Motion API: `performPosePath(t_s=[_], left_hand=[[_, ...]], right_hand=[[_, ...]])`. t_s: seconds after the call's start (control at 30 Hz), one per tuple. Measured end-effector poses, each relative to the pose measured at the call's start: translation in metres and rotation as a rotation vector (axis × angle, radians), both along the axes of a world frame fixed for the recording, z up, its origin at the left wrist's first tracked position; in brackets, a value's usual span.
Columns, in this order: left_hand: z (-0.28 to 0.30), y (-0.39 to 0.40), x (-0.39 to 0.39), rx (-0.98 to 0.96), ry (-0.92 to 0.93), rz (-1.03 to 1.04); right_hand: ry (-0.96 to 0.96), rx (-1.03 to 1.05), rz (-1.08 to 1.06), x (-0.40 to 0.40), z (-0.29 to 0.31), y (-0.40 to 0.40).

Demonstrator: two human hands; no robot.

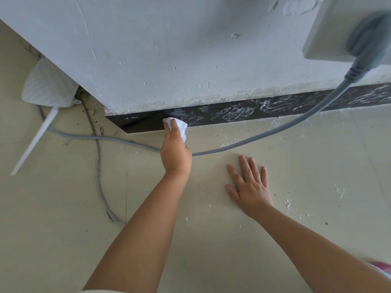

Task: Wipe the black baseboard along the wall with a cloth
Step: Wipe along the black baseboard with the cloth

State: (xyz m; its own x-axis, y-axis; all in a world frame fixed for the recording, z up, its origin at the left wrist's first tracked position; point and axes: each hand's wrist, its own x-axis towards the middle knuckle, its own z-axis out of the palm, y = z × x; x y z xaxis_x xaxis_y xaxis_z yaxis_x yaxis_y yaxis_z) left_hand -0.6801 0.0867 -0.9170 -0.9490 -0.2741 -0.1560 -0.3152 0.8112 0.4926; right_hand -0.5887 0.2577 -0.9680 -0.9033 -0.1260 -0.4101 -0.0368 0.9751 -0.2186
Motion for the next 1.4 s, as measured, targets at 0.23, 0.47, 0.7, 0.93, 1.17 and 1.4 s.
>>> performPosePath(t_s=[0.23,0.47,0.7,0.93,1.17,1.4], left_hand=[[0.005,0.037,-0.006,0.189,0.063,0.077],[0.011,0.052,0.001,0.148,0.123,-0.146],[0.017,0.003,-0.011,0.138,0.256,0.160],[0.035,0.074,-0.013,0.383,0.259,0.198],[0.019,0.065,-0.008,0.270,0.155,0.017],[0.003,-0.025,0.002,0.073,0.105,0.207]], right_hand=[[0.019,-0.022,0.031,0.002,0.000,0.008],[0.032,-0.039,0.055,0.002,0.001,0.011],[0.019,-0.033,0.056,0.003,0.000,0.012],[0.020,-0.056,0.042,0.005,0.001,0.012],[0.023,-0.039,0.089,0.010,0.003,0.020],[0.009,-0.025,0.040,0.008,0.000,0.012]])
